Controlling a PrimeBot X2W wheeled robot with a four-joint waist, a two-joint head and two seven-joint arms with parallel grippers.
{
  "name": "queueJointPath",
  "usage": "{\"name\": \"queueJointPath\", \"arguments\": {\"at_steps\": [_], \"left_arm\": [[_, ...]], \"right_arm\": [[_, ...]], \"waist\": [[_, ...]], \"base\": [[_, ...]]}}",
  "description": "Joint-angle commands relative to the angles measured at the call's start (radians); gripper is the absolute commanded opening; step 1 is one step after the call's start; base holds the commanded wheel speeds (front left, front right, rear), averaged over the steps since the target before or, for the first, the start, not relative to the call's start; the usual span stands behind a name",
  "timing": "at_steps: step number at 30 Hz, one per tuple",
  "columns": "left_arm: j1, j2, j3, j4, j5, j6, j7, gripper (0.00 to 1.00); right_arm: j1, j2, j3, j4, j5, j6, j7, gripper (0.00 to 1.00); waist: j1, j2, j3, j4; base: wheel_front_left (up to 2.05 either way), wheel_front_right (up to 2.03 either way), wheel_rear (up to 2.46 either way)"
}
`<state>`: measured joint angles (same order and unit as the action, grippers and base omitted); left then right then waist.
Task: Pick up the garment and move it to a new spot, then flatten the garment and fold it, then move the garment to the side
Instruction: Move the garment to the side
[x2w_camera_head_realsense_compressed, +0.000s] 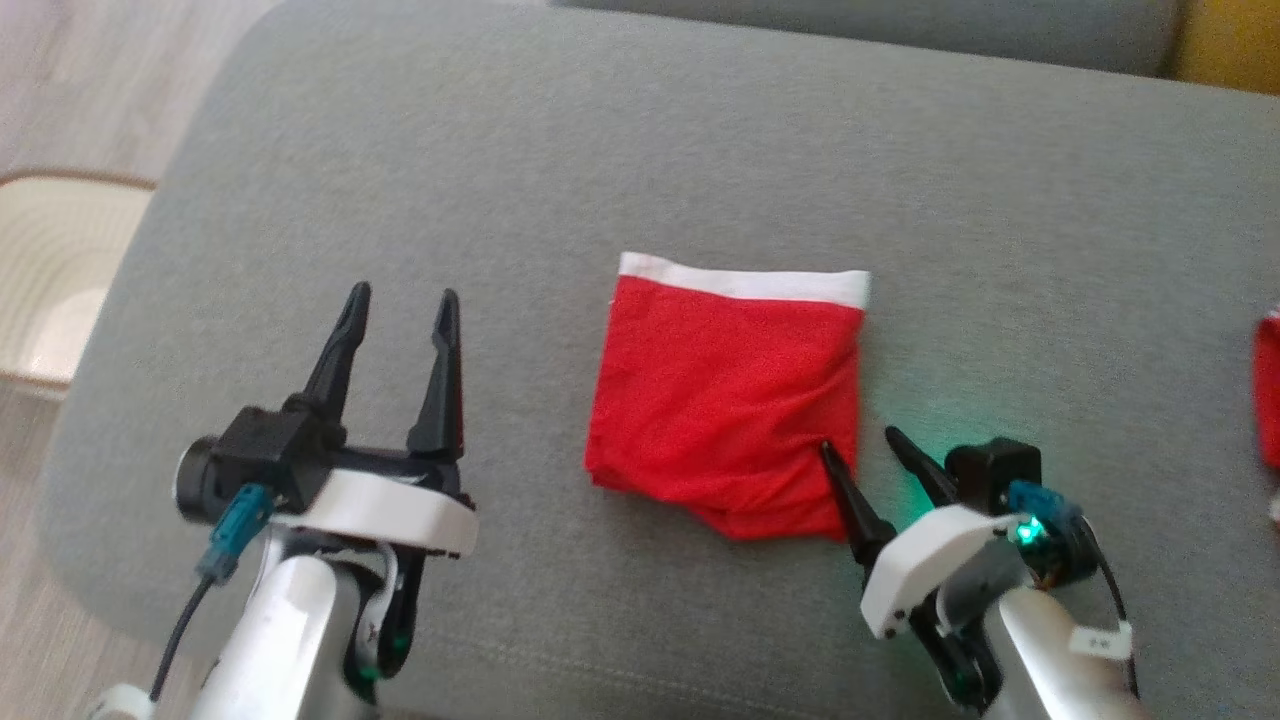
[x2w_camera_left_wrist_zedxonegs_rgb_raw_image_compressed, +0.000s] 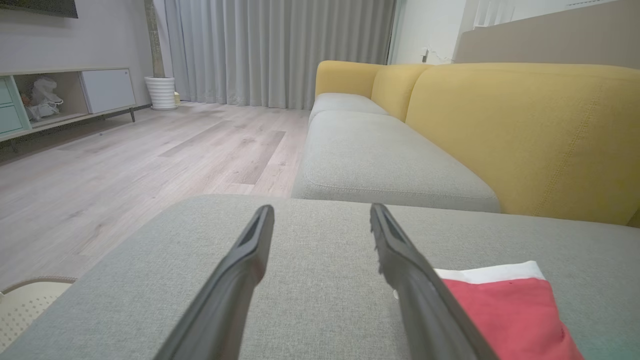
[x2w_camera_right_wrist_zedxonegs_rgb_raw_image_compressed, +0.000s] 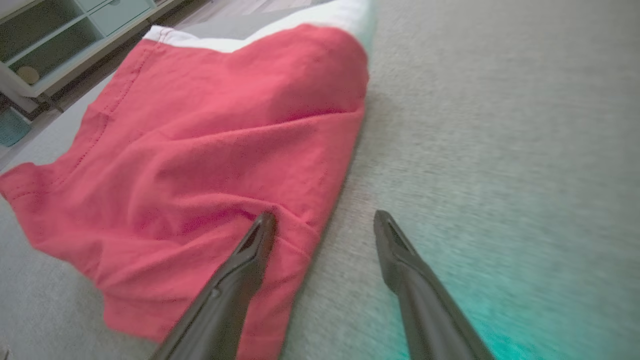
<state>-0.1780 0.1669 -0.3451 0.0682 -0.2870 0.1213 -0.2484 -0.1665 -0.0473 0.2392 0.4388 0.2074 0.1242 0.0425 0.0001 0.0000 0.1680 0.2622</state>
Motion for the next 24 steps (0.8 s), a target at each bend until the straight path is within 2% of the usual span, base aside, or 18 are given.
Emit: {"name": "queueJointPath", "arguments": {"at_steps": [1,4,5,6,10,15,19,24], "left_arm": [[-0.056,-0.001,0.03,-0.024,0.007,-0.011,-0.01,1.0],[-0.06,-0.015,0.032,-0.013,0.01,-0.017,-0.012,1.0],[-0.06,-0.019,0.035,-0.014,0.012,-0.019,-0.013,1.0],[-0.059,-0.023,0.038,-0.016,0.014,-0.021,-0.013,1.0],[-0.045,-0.031,0.066,-0.03,0.024,-0.021,-0.013,1.0],[-0.031,-0.031,0.086,-0.04,0.036,-0.028,-0.013,1.0],[-0.023,-0.029,0.104,-0.058,0.047,-0.034,-0.013,1.0],[-0.013,-0.022,0.126,-0.076,0.058,-0.042,-0.013,1.0]], "right_arm": [[-0.067,-0.003,0.036,0.022,0.021,0.007,-0.019,1.0],[-0.11,-0.003,0.054,0.104,0.04,0.007,-0.013,1.0],[-0.121,-0.003,0.06,0.126,0.044,0.007,-0.006,0.42],[-0.131,-0.003,0.065,0.142,0.047,0.007,-0.003,0.0],[-0.154,-0.003,0.093,0.169,0.053,0.007,-0.007,0.0],[-0.166,-0.003,0.109,0.145,0.026,0.007,-0.018,0.0],[-0.169,-0.021,0.137,0.081,-0.014,0.007,-0.004,0.0],[-0.163,-0.122,0.182,-0.042,-0.026,0.007,0.059,0.0]], "waist": [[-0.0001,0.0,0.036,0.052],[-0.0001,0.0,0.042,0.064],[-0.0001,0.0,0.045,0.065],[-0.0001,0.0,0.046,0.064],[-0.0001,0.0,0.052,0.039],[-0.0001,0.0,0.06,-0.015],[-0.0001,0.0,0.069,-0.106],[-0.0001,0.0,0.083,-0.247]], "base": [[0.0,0.0,0.0],[0.0,0.0,0.0],[0.0,0.0,0.0],[0.0,0.0,0.0],[0.0,0.0,0.0],[0.0,0.0,0.0],[0.0,0.0,0.0],[0.0,0.0,0.0]]}}
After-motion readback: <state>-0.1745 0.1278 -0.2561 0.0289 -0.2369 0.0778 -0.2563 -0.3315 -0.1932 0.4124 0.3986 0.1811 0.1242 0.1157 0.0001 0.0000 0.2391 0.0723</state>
